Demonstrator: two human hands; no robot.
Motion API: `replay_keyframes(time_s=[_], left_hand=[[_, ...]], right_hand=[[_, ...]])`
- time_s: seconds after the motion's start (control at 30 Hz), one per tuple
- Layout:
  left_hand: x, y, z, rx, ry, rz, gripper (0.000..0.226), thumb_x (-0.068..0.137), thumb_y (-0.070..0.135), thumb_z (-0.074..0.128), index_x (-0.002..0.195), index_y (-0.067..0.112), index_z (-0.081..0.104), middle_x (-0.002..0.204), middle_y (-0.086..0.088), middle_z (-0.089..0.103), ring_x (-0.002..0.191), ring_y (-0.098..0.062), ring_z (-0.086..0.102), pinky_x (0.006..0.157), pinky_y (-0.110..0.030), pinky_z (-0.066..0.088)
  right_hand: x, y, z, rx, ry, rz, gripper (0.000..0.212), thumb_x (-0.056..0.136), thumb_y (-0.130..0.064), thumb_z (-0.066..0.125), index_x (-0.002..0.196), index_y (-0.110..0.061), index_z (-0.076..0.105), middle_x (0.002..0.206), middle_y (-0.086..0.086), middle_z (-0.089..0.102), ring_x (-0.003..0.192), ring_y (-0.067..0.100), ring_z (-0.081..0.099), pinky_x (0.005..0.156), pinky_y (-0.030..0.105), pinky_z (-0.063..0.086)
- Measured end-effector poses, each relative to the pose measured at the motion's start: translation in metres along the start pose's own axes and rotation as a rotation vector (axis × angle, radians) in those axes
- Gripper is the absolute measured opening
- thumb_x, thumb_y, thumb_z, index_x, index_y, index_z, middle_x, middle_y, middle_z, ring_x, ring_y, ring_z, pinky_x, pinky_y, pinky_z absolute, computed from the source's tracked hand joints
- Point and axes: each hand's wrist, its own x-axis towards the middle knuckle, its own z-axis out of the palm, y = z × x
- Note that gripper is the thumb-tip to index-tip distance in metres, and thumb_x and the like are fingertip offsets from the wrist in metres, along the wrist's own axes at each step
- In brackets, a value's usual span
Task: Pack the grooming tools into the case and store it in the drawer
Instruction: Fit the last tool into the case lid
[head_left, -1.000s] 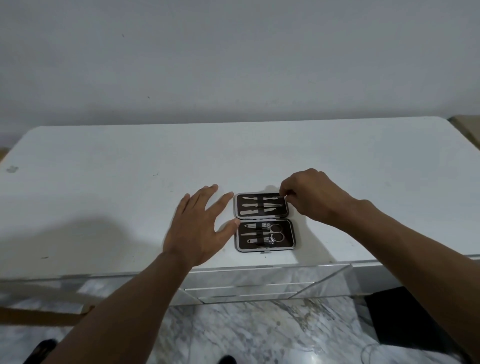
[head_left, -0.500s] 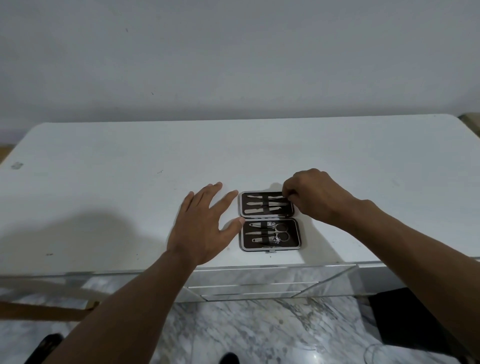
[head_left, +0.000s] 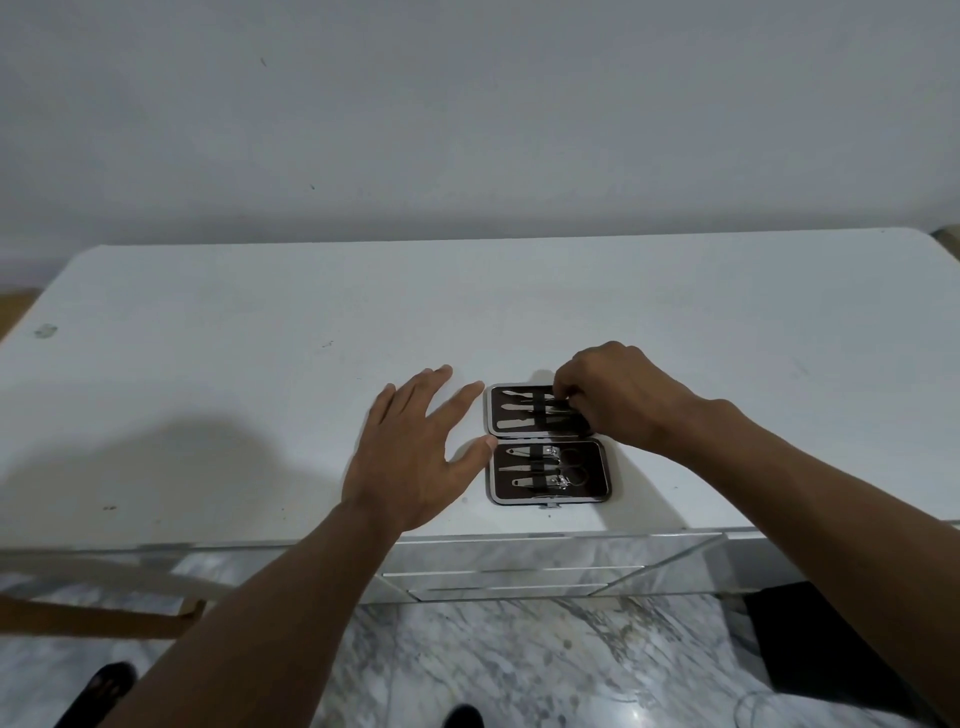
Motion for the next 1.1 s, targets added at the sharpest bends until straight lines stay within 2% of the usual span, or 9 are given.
replay_keyframes(time_s=[0.27, 0.53, 0.73, 0.8, 0.93, 1.1], left_hand=[[0.000, 0.001, -0.001, -0.001, 0.004, -0.003, 0.067, 0.088, 0.072, 0.023, 0.147, 0.041, 0.031, 0.159, 0.004, 0.027, 0.146, -0.015, 0.020, 0.120, -0.043, 0.012], [0.000, 0.001, -0.001, -0.013, -0.001, -0.008, 0.068, 0.087, 0.073, 0.021, 0.147, 0.041, 0.030, 0.159, 0.004, 0.026, 0.147, -0.014, 0.019, 0.121, -0.043, 0.013], [0.000, 0.002, -0.002, -0.013, -0.002, -0.008, 0.069, 0.087, 0.073, 0.021, 0.147, 0.041, 0.031, 0.159, 0.004, 0.026, 0.147, -0.015, 0.019, 0.120, -0.043, 0.012], [0.000, 0.002, -0.002, -0.010, -0.003, -0.008, 0.069, 0.087, 0.073, 0.020, 0.147, 0.041, 0.030, 0.159, 0.005, 0.026, 0.147, -0.015, 0.018, 0.121, -0.043, 0.013], [0.000, 0.001, -0.001, -0.010, -0.002, -0.005, 0.068, 0.087, 0.072, 0.021, 0.147, 0.041, 0.030, 0.159, 0.004, 0.027, 0.147, -0.015, 0.019, 0.120, -0.043, 0.012], [0.000, 0.000, 0.000, -0.004, 0.007, -0.002, 0.067, 0.088, 0.071, 0.024, 0.147, 0.041, 0.031, 0.159, 0.005, 0.027, 0.147, -0.015, 0.019, 0.120, -0.042, 0.012]], right_hand=[[0.004, -0.004, 0.001, 0.032, 0.000, 0.003, 0.028, 0.084, -0.002, 0.051, 0.097, -0.016, 0.071, 0.099, 0.007, 0.071, 0.091, 0.029, 0.063, 0.075, 0.034, 0.050], [0.005, -0.009, -0.002, 0.080, -0.022, -0.002, 0.026, 0.084, -0.001, 0.051, 0.095, -0.015, 0.070, 0.095, 0.008, 0.071, 0.086, 0.028, 0.061, 0.076, 0.036, 0.051], [0.004, -0.010, -0.004, 0.112, -0.017, 0.005, 0.025, 0.087, -0.002, 0.051, 0.098, -0.015, 0.069, 0.086, 0.006, 0.066, 0.075, 0.020, 0.050, 0.072, 0.030, 0.045], [0.003, -0.010, -0.005, 0.126, -0.008, 0.003, 0.026, 0.087, -0.002, 0.050, 0.100, -0.014, 0.070, 0.083, 0.005, 0.065, 0.077, 0.022, 0.054, 0.074, 0.032, 0.049], [0.002, -0.010, -0.005, 0.127, -0.001, -0.004, 0.027, 0.087, -0.002, 0.051, 0.101, -0.014, 0.070, 0.095, 0.007, 0.072, 0.091, 0.027, 0.062, 0.079, 0.036, 0.051], [0.001, -0.009, -0.003, 0.116, 0.002, 0.006, 0.025, 0.085, -0.004, 0.049, 0.095, -0.015, 0.069, 0.093, 0.006, 0.072, 0.088, 0.028, 0.063, 0.077, 0.039, 0.052]])
